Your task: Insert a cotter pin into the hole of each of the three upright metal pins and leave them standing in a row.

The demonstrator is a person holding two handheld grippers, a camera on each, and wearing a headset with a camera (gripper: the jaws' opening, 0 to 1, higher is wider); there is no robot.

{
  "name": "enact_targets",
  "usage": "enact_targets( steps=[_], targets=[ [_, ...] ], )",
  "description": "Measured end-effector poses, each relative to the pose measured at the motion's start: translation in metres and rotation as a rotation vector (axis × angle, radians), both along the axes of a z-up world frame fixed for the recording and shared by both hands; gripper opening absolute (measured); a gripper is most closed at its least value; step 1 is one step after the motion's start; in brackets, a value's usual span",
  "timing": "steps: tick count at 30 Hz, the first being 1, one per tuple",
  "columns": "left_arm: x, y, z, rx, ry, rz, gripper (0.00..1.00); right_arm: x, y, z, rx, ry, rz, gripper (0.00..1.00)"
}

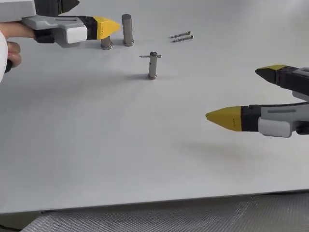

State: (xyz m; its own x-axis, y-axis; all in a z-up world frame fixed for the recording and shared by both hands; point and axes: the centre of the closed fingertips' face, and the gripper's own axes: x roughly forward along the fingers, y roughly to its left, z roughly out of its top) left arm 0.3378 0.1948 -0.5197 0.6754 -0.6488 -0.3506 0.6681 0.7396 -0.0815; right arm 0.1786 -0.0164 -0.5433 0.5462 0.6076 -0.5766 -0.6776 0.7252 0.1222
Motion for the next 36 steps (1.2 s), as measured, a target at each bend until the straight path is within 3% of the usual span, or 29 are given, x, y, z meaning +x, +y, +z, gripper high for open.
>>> enact_targets(
  steps=[2,9,10,12,16,21,23,27,32,36],
  targets=[
    [0.005,0.002,-0.007,0.036,0.001,0.009,0.51,-0.002,-0.001,0.0,0.01,0.004,-0.012,0.93],
    [0.014,-0.003,-0.02,0.046,0.014,0.005,0.39,-0.004,-0.006,-0.002,0.011,0.018,-0.035,0.93],
    [0.016,-0.001,-0.024,0.068,0.023,0.014,0.36,-0.005,-0.007,-0.003,0.012,0.019,-0.036,0.92],
    [0.02,0.002,-0.023,0.109,-0.012,0.028,0.31,-0.005,-0.007,-0.003,0.012,0.022,-0.04,0.92],
    [0.02,-0.004,-0.025,0.099,-0.013,-0.004,0.27,-0.005,-0.007,-0.005,0.017,0.024,-0.05,0.91],
    [0.021,-0.007,-0.033,0.123,-0.004,-0.02,0.18,-0.007,-0.005,-0.007,0.02,0.031,-0.048,0.91],
    [0.021,-0.008,-0.033,0.099,0.012,-0.014,0.12,-0.008,-0.003,-0.007,0.025,0.031,-0.049,0.91],
    [0.022,-0.008,-0.032,0.092,0.015,-0.024,0.11,-0.009,-0.001,-0.007,0.027,0.03,-0.044,0.91],
    [0.022,-0.009,-0.036,0.136,0.003,-0.047,0.12,-0.008,-0.001,-0.005,0.035,0.026,-0.048,0.91],
    [0.022,-0.009,-0.037,0.135,0.006,-0.052,0.12,-0.008,-0.001,-0.005,0.039,0.024,-0.052,0.9]
  ],
)
